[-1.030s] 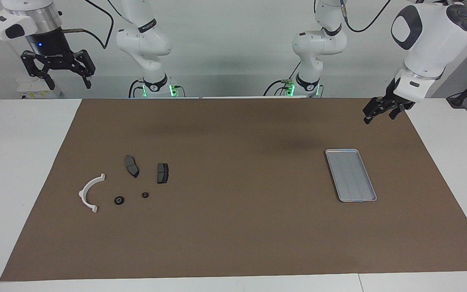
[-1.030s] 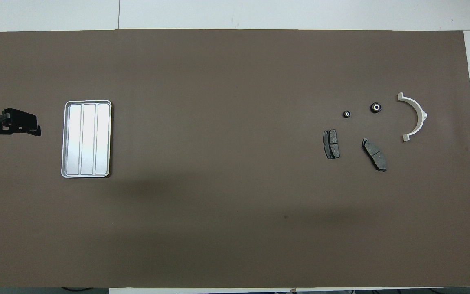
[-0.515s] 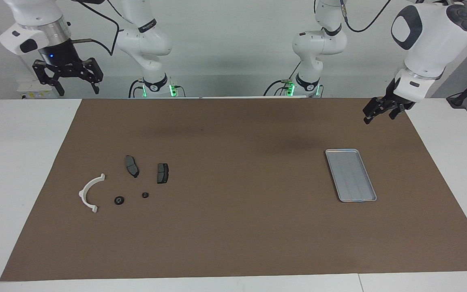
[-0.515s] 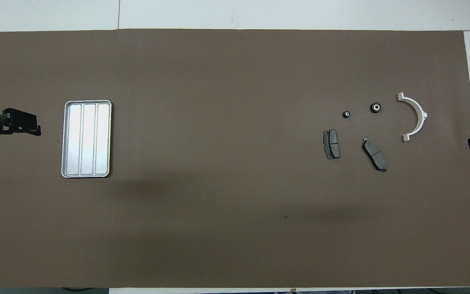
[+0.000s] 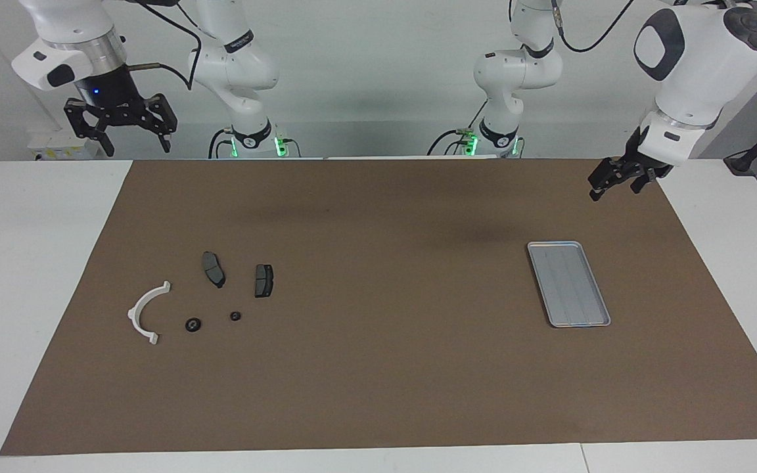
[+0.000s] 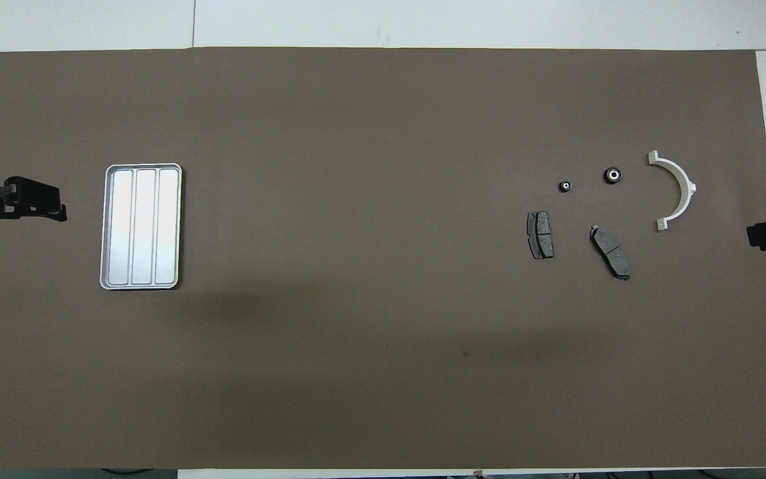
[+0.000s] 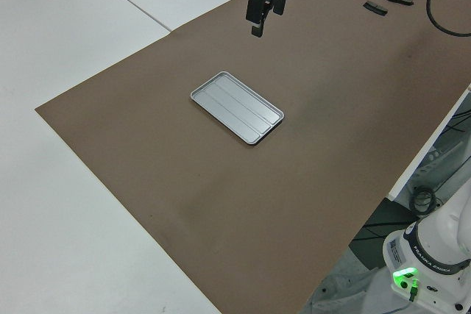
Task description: Place bearing gear from tray to pile
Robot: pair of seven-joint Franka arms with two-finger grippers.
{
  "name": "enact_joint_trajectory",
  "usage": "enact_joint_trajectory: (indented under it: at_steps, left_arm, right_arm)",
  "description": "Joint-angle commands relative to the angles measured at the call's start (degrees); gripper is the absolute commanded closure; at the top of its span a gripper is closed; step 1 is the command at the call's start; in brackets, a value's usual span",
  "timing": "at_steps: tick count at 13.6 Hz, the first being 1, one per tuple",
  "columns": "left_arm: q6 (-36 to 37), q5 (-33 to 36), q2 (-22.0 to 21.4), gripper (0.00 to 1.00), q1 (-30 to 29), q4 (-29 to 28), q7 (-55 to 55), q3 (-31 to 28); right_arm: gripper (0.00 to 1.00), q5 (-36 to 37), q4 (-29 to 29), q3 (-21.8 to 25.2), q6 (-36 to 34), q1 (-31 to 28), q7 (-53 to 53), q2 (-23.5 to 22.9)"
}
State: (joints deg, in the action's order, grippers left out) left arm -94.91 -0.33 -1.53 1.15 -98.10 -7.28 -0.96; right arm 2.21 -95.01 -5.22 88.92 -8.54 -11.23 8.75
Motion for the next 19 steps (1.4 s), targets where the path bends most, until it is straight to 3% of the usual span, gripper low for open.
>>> enact_joint_trajectory:
  at_steps: [1, 6, 9, 19]
  left_arm:
    - [0.2, 1.2, -0.9, 0.0, 0.1, -0.4, 0.5, 0.1]
    - [0.2, 1.2, -0.9, 0.0, 0.1, -0.4, 0.5, 0.1]
    - [0.2, 1.2, -0.9, 0.0, 0.1, -0.4, 0.5, 0.1]
    - [0.1, 1.2, -0.9, 0.0, 0.1, -0.4, 0.5, 0.1]
  right_arm:
    - [0.0, -1.2, -0.8, -0.1, 0.5, 0.2, 0.9, 0.8]
    - [0.0, -1.4, -0.6, 0.7, -1.0, 3.3, 0.9, -0.7]
    - [0.0, -1.5, -0.6, 5.1, -1.3, 6.4, 0.8, -1.3]
    - [0.0, -3.5, -0.7, 5.8, -2.0, 6.9, 2.9, -0.9]
